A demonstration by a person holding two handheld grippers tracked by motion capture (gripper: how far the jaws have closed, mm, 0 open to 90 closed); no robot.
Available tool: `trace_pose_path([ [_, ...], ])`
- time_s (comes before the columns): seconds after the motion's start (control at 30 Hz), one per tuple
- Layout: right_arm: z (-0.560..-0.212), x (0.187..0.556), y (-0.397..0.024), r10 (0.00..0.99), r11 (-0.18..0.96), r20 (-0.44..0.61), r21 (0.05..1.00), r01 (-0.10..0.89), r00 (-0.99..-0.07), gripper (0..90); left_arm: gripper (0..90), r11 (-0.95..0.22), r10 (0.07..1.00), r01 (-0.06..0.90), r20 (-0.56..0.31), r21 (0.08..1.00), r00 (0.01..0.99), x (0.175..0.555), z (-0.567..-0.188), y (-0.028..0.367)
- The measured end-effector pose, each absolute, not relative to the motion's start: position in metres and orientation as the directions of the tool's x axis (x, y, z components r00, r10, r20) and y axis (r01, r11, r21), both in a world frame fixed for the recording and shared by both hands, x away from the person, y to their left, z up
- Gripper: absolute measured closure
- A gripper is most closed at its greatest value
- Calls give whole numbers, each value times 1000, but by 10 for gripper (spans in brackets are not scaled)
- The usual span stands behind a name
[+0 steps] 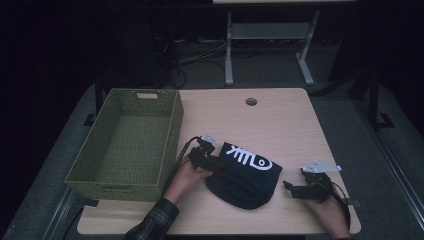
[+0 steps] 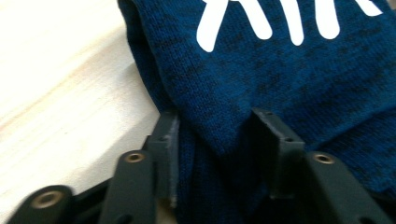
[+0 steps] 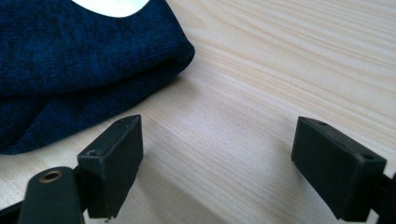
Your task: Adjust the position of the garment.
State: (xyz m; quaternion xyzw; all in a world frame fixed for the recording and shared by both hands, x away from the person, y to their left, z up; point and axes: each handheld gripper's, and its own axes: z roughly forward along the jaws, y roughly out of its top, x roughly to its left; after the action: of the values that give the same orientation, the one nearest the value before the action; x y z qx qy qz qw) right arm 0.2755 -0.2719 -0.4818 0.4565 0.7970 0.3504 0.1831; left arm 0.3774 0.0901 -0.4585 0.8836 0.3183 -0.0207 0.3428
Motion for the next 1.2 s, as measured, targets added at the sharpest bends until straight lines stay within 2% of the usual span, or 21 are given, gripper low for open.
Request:
trace_pose_path([
  [0.2, -482, 275, -272, 856, 337, 28, 726, 599, -516, 163, 668, -557, 550, 594, -277, 581, 787, 377, -458, 89],
  [0.27, -482, 276, -272, 862, 333, 26, 724, 605, -506, 131, 697, -564, 551, 588, -266, 580, 791, 376, -457, 88],
  [0.43, -482, 277, -272, 870, 326, 28, 718, 615, -493, 108, 734, -557, 564, 595, -263, 579, 783, 374, -455, 87],
  [0.7, -482, 277, -272, 870, 325, 28, 718, 616, -493, 108, 752, -541, 567, 627, -307, 561, 764, 374, -447, 90],
  [1.2, -482, 277, -272, 870, 325, 29, 716, 618, -492, 108, 753, -519, 584, 639, -311, 568, 750, 366, -409, 97],
])
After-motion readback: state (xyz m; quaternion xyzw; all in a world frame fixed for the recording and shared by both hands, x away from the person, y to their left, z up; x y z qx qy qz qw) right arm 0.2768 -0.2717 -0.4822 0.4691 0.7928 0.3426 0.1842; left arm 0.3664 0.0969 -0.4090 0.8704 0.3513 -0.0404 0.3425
